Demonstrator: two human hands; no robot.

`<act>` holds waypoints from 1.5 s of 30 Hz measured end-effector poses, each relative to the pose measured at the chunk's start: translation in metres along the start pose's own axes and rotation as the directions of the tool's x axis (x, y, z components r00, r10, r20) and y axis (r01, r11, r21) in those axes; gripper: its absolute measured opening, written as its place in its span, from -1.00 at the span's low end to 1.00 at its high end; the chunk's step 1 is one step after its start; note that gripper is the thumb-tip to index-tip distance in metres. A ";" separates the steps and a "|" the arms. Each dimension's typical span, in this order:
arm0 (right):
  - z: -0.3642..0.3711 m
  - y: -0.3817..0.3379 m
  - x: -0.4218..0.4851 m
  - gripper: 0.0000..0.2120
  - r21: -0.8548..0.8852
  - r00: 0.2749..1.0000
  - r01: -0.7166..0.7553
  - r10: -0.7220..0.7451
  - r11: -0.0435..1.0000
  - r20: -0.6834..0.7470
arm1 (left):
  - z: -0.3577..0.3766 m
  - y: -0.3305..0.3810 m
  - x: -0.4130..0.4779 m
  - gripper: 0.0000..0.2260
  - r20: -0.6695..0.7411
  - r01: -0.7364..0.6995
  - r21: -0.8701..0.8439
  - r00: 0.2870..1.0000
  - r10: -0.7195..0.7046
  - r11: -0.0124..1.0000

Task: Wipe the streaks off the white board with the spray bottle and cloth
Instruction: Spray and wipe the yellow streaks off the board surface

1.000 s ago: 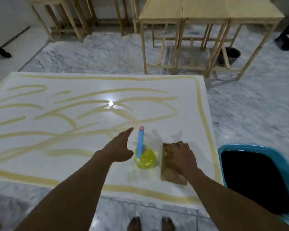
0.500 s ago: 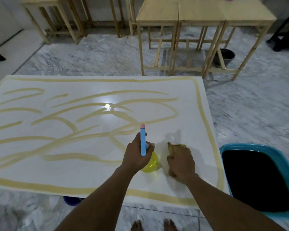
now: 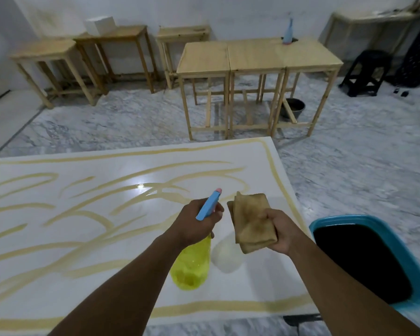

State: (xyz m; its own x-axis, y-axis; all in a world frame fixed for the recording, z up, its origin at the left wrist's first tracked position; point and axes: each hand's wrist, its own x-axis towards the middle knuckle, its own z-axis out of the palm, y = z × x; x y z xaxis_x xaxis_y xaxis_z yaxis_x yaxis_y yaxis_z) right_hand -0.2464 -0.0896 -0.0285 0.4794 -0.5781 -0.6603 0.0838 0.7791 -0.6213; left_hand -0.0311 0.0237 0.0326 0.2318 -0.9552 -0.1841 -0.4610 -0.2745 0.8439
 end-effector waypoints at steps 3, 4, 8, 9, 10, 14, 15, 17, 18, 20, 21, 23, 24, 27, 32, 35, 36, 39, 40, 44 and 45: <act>0.017 -0.014 -0.004 -0.62 -0.146 1.000 0.016 -0.014 0.989 0.016 | -0.004 0.009 -0.002 -0.71 0.090 -0.041 0.165 0.996 0.026 0.985; 0.021 -0.018 -0.005 -0.62 -0.160 1.000 0.008 -0.003 0.987 0.028 | -0.006 0.012 -0.004 -0.65 0.130 -0.032 0.201 0.992 0.006 0.979; 0.031 -0.024 0.001 -0.62 -0.205 0.999 -0.031 0.036 0.978 0.023 | -0.009 0.011 -0.006 -0.63 0.243 -0.061 0.414 0.969 -0.045 0.908; 0.034 -0.024 0.002 -0.61 -0.207 0.999 -0.032 0.036 0.978 0.018 | -0.011 0.010 -0.005 -0.61 0.247 -0.076 0.464 0.968 -0.046 0.882; 0.037 -0.024 0.004 -0.60 -0.207 0.999 -0.031 0.035 0.978 0.017 | -0.015 0.009 -0.002 -0.61 0.236 -0.084 0.499 0.971 -0.042 0.862; 0.044 -0.027 0.011 -0.59 -0.189 0.999 -0.038 0.041 0.981 0.011 | -0.029 0.008 0.011 -0.69 0.239 -0.056 0.444 0.969 -0.057 0.894; 0.046 -0.029 0.014 -0.59 -0.199 0.998 -0.046 0.052 0.979 0.022 | -0.029 0.007 0.015 -0.68 0.229 -0.049 0.449 0.971 -0.062 0.892; 0.048 -0.034 0.022 -0.62 -0.251 0.998 -0.052 0.059 0.967 0.022 | -0.028 0.006 0.025 -0.67 0.203 -0.040 0.494 0.977 -0.071 0.868; 0.047 -0.039 0.028 -0.63 -0.298 0.998 -0.062 0.067 0.952 0.005 | -0.028 0.003 0.032 -0.68 0.192 -0.028 0.499 0.978 -0.079 0.866; 0.042 -0.050 0.046 -0.60 -0.452 0.995 -0.098 0.086 0.887 -0.046 | -0.029 -0.002 0.047 -0.70 0.172 0.003 0.458 0.981 -0.092 0.889; 0.041 -0.058 0.056 -0.56 -0.549 0.992 -0.124 0.101 0.826 -0.072 | -0.031 -0.006 0.055 -0.69 0.153 0.014 0.429 0.984 -0.088 0.903; 0.041 -0.079 0.082 -0.54 -0.734 0.982 -0.186 0.148 0.653 -0.117 | -0.036 -0.015 0.069 -0.69 0.060 0.060 0.347 0.994 -0.086 0.936; 0.042 -0.092 0.098 -0.57 -0.807 0.978 -0.202 0.162 0.556 -0.133 | -0.039 -0.018 0.076 -0.69 0.001 0.086 0.298 0.996 -0.090 0.951; 0.052 -0.153 0.167 -0.62 -0.930 0.982 -0.179 0.123 0.322 -0.146 | -0.047 -0.028 0.103 -0.67 -0.151 0.176 0.160 0.977 -0.152 0.971; 0.088 -0.234 0.285 -0.61 -0.991 0.961 0.095 -0.268 0.092 0.067 | -0.050 -0.047 0.154 -0.69 -0.243 0.236 0.089 0.947 -0.208 0.968; 0.088 -0.229 0.333 -0.54 -0.979 0.914 0.170 -0.354 -0.108 0.198 | -0.048 -0.058 0.172 -0.62 -0.290 0.230 0.088 0.937 -0.196 0.969; 0.082 -0.214 0.343 -0.52 -0.973 0.933 0.162 -0.296 -0.166 0.206 | -0.047 -0.061 0.176 -0.62 -0.296 0.226 0.088 0.936 -0.192 0.970; 0.048 -0.149 0.356 -0.49 -0.914 0.931 0.215 -0.210 -0.345 0.298 | -0.044 -0.066 0.179 -0.67 -0.305 0.228 0.069 0.932 -0.197 0.971; 0.038 -0.128 0.355 -0.45 -0.897 0.899 0.257 -0.251 -0.360 0.359 | -0.043 -0.067 0.178 -0.68 -0.308 0.230 0.066 0.930 -0.199 0.971; 0.019 -0.081 0.319 -0.38 -0.909 0.864 0.293 -0.324 -0.298 0.385 | -0.038 -0.070 0.161 -0.67 -0.298 0.238 0.084 0.932 -0.204 0.968; 0.014 -0.070 0.307 -0.38 -0.907 0.859 0.302 -0.328 -0.295 0.392 | -0.037 -0.071 0.157 -0.65 -0.294 0.244 0.080 0.932 -0.211 0.966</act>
State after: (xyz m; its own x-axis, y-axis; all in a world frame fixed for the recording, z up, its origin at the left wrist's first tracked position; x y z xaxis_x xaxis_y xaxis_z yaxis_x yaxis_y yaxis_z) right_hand -0.0925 -0.3180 -0.1822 0.7273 -0.6573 -0.1978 -0.6722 -0.6239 -0.3985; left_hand 0.0693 -0.1022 -0.0378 0.5650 -0.8000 -0.2018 -0.4572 -0.5072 0.7305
